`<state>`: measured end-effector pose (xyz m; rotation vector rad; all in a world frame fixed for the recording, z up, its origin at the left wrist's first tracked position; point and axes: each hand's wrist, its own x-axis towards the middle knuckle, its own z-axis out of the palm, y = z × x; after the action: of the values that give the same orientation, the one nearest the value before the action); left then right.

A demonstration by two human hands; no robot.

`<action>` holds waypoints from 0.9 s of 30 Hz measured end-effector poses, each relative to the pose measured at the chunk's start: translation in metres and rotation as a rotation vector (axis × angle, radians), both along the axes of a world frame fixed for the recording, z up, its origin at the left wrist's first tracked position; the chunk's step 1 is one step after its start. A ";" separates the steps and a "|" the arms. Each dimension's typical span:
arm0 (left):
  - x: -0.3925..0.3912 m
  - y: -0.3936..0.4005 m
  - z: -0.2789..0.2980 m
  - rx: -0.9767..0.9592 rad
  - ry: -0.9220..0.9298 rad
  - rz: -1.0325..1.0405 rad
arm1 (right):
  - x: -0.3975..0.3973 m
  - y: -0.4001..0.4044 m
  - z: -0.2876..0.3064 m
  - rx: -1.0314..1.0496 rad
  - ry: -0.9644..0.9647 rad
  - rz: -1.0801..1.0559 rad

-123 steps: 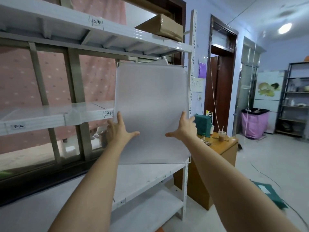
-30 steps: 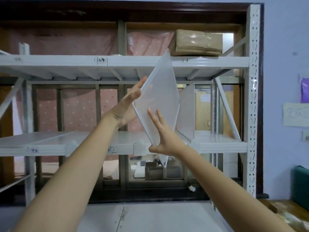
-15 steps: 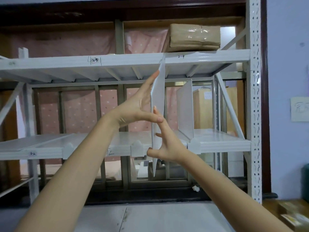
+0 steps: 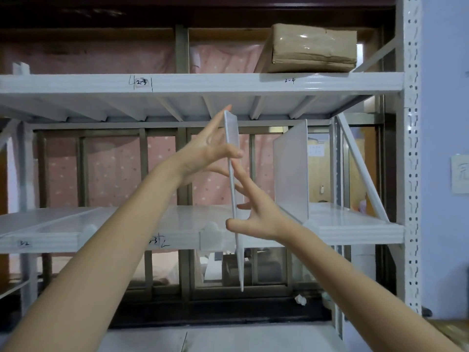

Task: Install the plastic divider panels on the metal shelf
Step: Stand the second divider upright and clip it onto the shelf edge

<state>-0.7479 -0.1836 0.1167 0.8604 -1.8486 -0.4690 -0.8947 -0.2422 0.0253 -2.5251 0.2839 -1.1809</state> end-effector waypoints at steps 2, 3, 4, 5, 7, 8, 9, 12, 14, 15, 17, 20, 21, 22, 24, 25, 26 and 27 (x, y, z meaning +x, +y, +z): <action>0.008 -0.012 0.010 0.005 0.008 -0.014 | 0.008 -0.011 0.008 0.029 -0.019 0.002; 0.011 -0.019 0.015 0.014 0.006 -0.017 | 0.012 -0.016 0.012 0.052 -0.033 0.009; 0.015 -0.025 0.020 0.027 -0.001 -0.021 | 0.017 -0.021 0.016 0.075 -0.047 0.016; 0.018 -0.032 0.025 0.040 -0.016 -0.023 | 0.021 -0.026 0.019 0.095 -0.062 0.022; 0.027 -0.047 0.033 0.060 -0.058 -0.012 | 0.032 -0.040 0.025 0.144 -0.086 0.024; 0.032 -0.054 0.035 0.068 -0.077 0.002 | 0.037 -0.047 0.029 0.171 -0.092 0.021; 0.037 -0.061 0.037 0.072 -0.090 0.016 | 0.043 -0.054 0.031 0.187 -0.094 0.015; 0.051 -0.079 0.043 0.061 -0.091 0.035 | 0.056 -0.072 0.039 0.193 -0.088 -0.005; 0.060 -0.088 0.049 0.059 -0.082 0.036 | 0.064 -0.082 0.045 0.182 -0.088 -0.022; 0.064 -0.092 0.052 0.063 -0.081 0.034 | 0.068 -0.087 0.047 0.179 -0.090 -0.030; 0.072 -0.101 0.058 0.067 -0.078 0.042 | 0.077 -0.098 0.054 0.175 -0.100 -0.031; 0.079 -0.112 0.066 0.046 -0.081 0.089 | 0.090 -0.110 0.061 0.139 -0.134 0.001; 0.082 -0.117 0.068 0.034 -0.093 0.115 | 0.095 -0.113 0.062 0.139 -0.148 0.013; 0.084 -0.121 0.071 0.026 -0.101 0.138 | 0.099 -0.116 0.062 0.149 -0.162 0.019; 0.089 -0.130 0.075 0.025 -0.095 0.161 | 0.107 -0.125 0.062 0.176 -0.174 0.016; 0.091 -0.135 0.075 0.033 -0.089 0.167 | 0.111 -0.131 0.061 0.187 -0.173 0.013; 0.094 -0.140 0.076 0.043 -0.079 0.166 | 0.115 -0.138 0.060 0.197 -0.174 0.011; 0.096 -0.145 0.075 0.055 -0.063 0.159 | 0.118 -0.144 0.058 0.204 -0.179 0.007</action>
<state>-0.6515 -0.3286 0.1914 1.0613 -1.8139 -0.3977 -0.7768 -0.3865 0.0835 -2.2286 0.3314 -1.2946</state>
